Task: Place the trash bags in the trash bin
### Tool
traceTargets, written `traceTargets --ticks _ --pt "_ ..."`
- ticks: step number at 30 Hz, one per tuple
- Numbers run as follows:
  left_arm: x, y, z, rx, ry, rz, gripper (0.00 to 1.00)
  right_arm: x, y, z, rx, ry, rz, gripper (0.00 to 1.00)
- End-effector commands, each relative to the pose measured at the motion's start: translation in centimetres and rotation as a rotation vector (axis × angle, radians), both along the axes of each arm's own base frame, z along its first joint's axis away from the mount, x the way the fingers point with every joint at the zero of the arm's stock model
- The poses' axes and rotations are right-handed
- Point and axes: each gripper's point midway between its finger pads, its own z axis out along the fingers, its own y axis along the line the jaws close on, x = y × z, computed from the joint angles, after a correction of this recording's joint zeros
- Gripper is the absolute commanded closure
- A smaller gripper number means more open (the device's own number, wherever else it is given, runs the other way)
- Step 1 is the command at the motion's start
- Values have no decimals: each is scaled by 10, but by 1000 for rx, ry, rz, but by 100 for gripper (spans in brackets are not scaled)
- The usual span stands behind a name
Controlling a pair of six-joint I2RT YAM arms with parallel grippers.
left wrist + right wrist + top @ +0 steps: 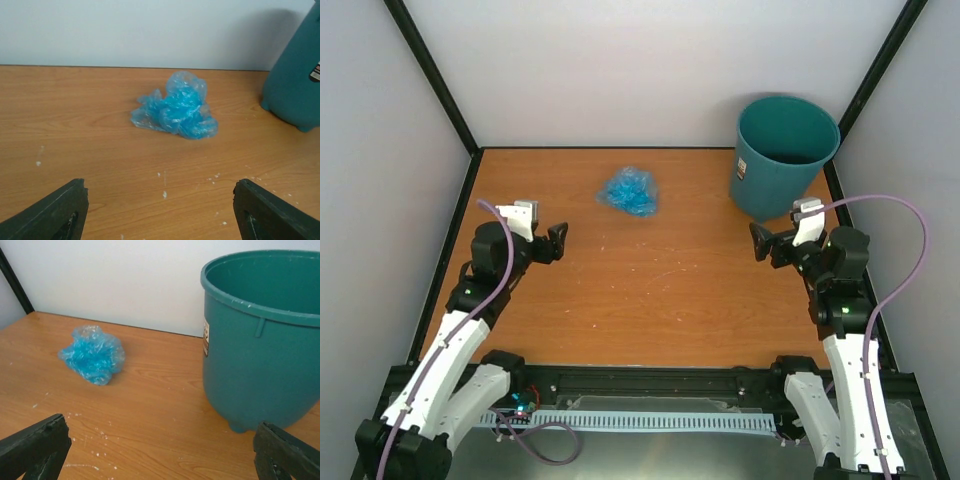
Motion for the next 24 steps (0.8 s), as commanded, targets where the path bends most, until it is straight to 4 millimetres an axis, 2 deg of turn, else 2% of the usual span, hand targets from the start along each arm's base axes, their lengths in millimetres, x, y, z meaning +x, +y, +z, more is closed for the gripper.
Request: traceTargets --ticks 1,5,9,13,18,21,24 --pt "-3 -14 0 -69 41 -93 20 -5 9 -25 -53 46 66 1" --pt "-1 -18 -8 -86 80 -117 26 0 0 -41 -85 97 36 0" --pt "1 -21 -16 -96 120 -132 28 -2 10 -54 -100 132 114 0" --pt "3 -22 -24 -99 159 -133 25 -2 7 -58 -137 130 112 0" --pt "3 -23 -30 -104 185 -133 24 -2 -1 -50 -164 137 64 0" --pt "3 -29 -36 -101 208 -156 24 -10 7 -59 -165 175 124 0" --pt "7 -30 -42 -96 242 -155 16 -14 5 -65 -191 171 125 2"
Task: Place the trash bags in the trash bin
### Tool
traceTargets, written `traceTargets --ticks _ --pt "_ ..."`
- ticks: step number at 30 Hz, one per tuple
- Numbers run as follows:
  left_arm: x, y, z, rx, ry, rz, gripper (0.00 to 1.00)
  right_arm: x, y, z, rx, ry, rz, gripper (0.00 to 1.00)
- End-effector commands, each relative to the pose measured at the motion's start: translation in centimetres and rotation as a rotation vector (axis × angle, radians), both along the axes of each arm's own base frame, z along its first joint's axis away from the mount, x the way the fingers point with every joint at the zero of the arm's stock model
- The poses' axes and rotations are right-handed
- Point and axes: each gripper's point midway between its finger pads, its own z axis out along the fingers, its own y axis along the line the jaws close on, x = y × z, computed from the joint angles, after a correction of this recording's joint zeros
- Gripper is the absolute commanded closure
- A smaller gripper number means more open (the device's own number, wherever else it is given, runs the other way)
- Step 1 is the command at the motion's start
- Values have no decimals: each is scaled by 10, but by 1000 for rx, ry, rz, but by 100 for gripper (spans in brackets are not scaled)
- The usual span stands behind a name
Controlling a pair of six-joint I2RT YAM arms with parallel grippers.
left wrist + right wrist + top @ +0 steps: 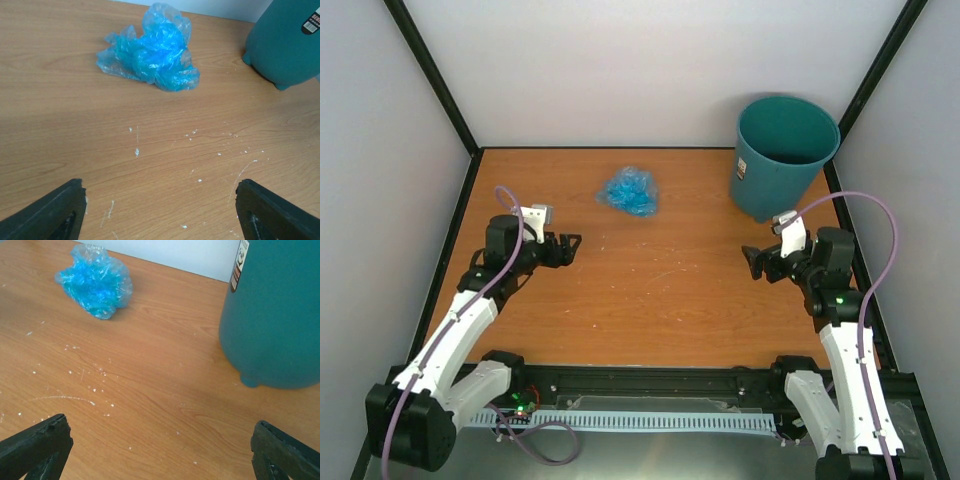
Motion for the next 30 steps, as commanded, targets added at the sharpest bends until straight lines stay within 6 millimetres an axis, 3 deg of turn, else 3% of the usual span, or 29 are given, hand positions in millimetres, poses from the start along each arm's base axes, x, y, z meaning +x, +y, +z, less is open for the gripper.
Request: traceTargets --ticks 1,9,12,16,21,30 --pt "7 -7 10 -21 20 -21 15 -8 -2 0 -36 -19 13 2" --pt "22 -18 32 -78 34 15 17 -17 4 -7 -65 -29 78 1" --pt "29 -43 34 -30 33 -3 19 -20 8 -10 -75 -17 113 2" --pt "47 -71 17 46 107 16 22 -21 8 -10 -82 -22 116 3" --pt "83 -70 8 84 89 116 24 -25 11 -8 -79 -29 139 4" --pt "136 -93 -7 164 102 92 35 -28 15 -5 -78 -44 163 6"
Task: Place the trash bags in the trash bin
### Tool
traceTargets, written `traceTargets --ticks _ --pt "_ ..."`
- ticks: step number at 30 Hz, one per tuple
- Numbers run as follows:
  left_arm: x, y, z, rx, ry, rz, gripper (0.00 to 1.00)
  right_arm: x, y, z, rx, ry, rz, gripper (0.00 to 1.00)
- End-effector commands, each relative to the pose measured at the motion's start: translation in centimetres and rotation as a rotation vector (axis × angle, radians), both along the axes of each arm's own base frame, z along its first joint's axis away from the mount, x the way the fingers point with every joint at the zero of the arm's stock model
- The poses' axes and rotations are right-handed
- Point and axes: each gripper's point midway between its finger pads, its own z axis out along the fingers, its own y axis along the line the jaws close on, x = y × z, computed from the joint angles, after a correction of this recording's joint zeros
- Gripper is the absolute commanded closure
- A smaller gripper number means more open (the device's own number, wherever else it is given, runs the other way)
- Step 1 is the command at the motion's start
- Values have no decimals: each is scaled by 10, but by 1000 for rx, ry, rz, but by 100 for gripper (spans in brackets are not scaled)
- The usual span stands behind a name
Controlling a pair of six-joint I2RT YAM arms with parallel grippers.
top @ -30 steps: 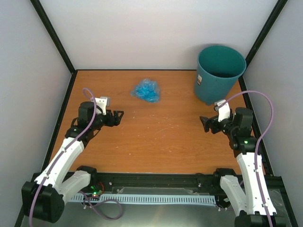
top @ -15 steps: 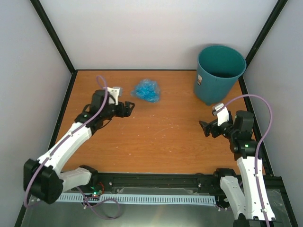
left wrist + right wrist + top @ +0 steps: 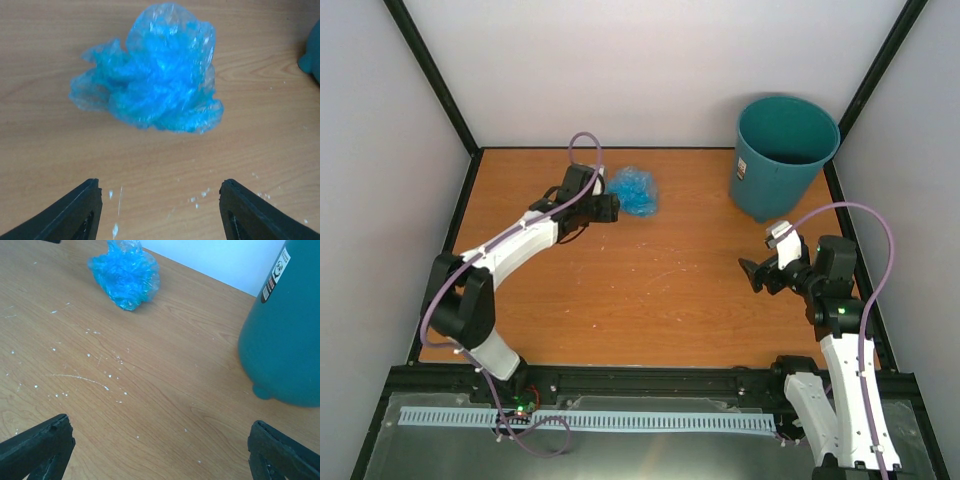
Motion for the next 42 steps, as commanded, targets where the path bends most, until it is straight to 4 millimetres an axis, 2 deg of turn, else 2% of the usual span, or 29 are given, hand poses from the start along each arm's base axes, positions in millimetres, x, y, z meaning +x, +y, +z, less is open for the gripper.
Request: traceTargets --ticks 1,6,10,13,16,18,19,21,22,25,28,33,35,39,41,42 --pt "30 -11 21 12 -70 -4 35 -5 3 -1 -1 -6 28 6" --pt "58 -20 15 29 -81 5 26 -6 4 -1 -1 -8 35 6" --pt "77 -30 -4 60 -51 -10 23 -6 4 -1 -4 -8 32 6" --pt "84 -38 -27 70 -23 -38 26 -6 4 -2 -4 -6 35 6" --pt "83 -43 -56 85 43 -63 39 -6 4 -3 -4 0 35 7" --pt "80 -46 -67 99 62 -81 60 -6 4 -4 -4 2 37 7" --pt "77 -48 -66 105 54 -88 74 -6 4 -4 -6 1 37 7" --pt "66 -58 -57 115 28 -115 93 -6 4 -5 -6 3 38 7" --pt "61 -60 -49 118 12 -120 98 -6 4 -5 -6 4 40 7" --pt "32 -82 -24 95 -16 -180 99 -6 4 -5 -7 4 41 7" --pt "-5 -101 11 43 -60 -236 99 -6 5 -4 -6 4 41 7" --pt "-74 -111 54 -93 -82 -328 99 -7 5 -4 -4 1 47 8" --pt "-93 -109 78 -154 -115 -343 99 -7 6 -4 -3 0 51 8" --pt "-109 -107 119 -253 -200 -377 99 -7 6 -4 -4 5 49 8" --pt "-95 -96 116 -247 -221 -294 99 -7 6 -4 -4 3 49 8" --pt "-85 -93 102 -244 -184 -259 99 -6 5 -5 -5 4 47 8"
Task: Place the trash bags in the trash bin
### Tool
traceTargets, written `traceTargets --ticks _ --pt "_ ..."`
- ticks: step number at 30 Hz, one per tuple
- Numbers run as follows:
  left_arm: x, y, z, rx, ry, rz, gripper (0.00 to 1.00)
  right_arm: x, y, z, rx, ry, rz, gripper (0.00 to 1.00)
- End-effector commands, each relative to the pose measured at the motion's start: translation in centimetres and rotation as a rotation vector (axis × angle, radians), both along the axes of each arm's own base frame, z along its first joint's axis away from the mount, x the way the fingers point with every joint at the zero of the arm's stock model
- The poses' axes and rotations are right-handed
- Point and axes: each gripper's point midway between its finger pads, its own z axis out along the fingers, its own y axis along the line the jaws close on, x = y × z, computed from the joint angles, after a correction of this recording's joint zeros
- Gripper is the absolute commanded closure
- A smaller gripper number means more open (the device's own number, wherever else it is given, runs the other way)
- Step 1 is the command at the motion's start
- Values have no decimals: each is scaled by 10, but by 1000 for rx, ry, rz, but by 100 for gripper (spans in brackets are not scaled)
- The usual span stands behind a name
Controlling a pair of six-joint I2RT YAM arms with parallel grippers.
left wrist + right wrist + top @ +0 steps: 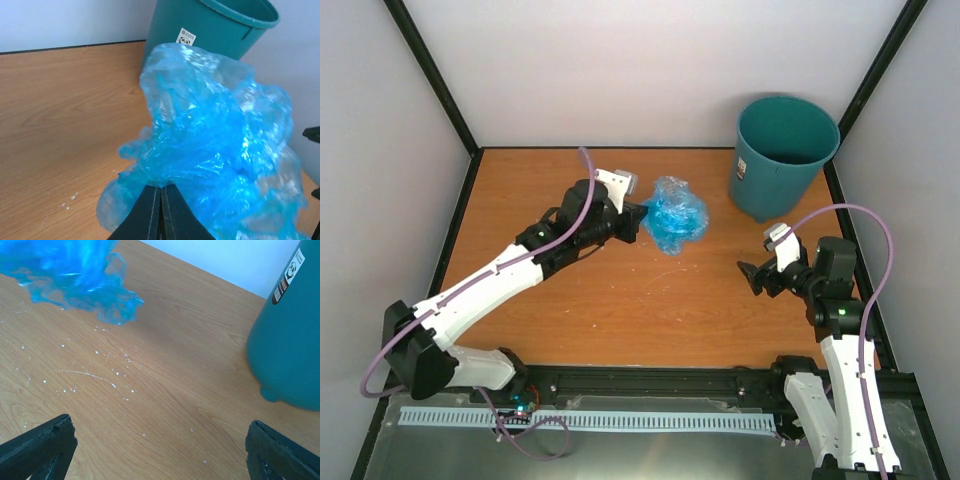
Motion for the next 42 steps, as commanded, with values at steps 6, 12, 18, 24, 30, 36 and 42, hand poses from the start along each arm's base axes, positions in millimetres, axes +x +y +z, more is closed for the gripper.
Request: traceTargets --ticks 6,12,18,24,30,36,42 --pt "13 -23 -60 -88 249 -100 99 0 0 -5 -5 6 8 8" --pt "-40 -57 -18 -139 163 -329 99 0 1 -7 -4 16 15 9" --pt "-106 -63 47 -385 150 -555 99 0 1 -7 -4 14 15 9" --pt "-50 -47 24 -302 219 -262 99 1 0 -7 -5 13 10 9" --pt "2 -47 -61 -329 511 -225 99 0 0 -7 -6 12 12 9" --pt "9 -48 -89 -302 541 -194 99 0 1 -7 -6 15 19 10" --pt "9 -26 -127 -184 549 -88 98 -1 2 -7 -4 12 23 10"
